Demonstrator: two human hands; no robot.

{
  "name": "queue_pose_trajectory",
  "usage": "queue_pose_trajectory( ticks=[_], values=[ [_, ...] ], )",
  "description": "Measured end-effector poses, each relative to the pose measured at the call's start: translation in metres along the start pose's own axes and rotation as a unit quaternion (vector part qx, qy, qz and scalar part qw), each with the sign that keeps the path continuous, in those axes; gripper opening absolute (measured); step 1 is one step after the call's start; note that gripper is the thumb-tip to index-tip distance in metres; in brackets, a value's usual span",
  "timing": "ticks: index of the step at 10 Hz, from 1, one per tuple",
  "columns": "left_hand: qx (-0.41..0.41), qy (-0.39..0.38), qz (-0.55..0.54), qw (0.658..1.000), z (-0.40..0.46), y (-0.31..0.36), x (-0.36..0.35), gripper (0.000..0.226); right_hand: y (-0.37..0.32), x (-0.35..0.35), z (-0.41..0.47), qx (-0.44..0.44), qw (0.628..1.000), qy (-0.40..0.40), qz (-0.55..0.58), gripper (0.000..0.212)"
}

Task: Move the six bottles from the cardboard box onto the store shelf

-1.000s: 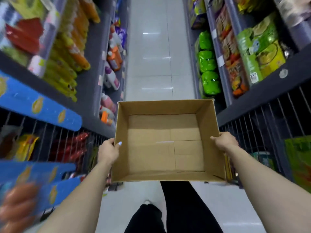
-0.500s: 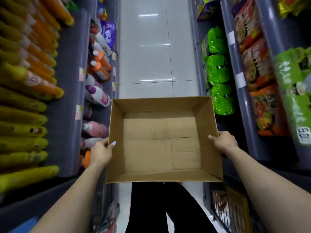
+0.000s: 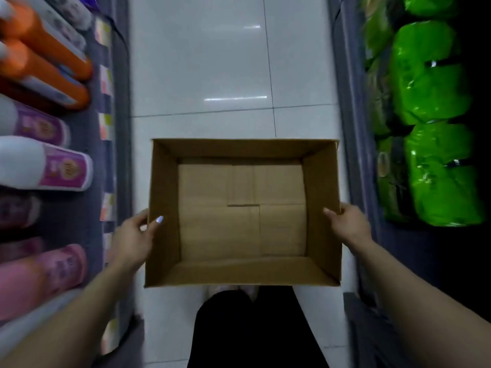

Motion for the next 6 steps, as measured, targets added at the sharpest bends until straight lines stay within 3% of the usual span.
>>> queue_pose_trajectory(
  ticks=[2,4,5,6],
  values=[
    [0.017,-0.001,0.006,1.000,0.062,-0.007,-0.053,0.044,0.007,-0.047,0.084,0.004,1.000,0.005,-0.017,0.037],
    [0.015,0.007,0.036,0.999,0.080,-0.026,-0.071,0.045,0.012,-0.061,0.104,0.030,0.997,0.031,-0.070,0.036],
    [0.019,-0.017,0.063,0.998,0.080,-0.025,-0.072,0.056,0.010,-0.061,0.100,0.028,0.997,0.018,-0.071,0.039],
    [0.059,-0.035,0.101,0.993,0.066,-0.026,-0.055,0.077,0.007,-0.047,0.079,-0.009,0.997,0.000,-0.076,0.060]
  ],
)
Point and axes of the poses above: each hand's wrist, its own z-axis towards the middle knuckle, its own x-axis out of the back of the hand, y = z × x, the point moved 7 cm from there along z, towards the middle knuckle, and after that the axes turned 3 degrees about x, right-handed, at the moved point
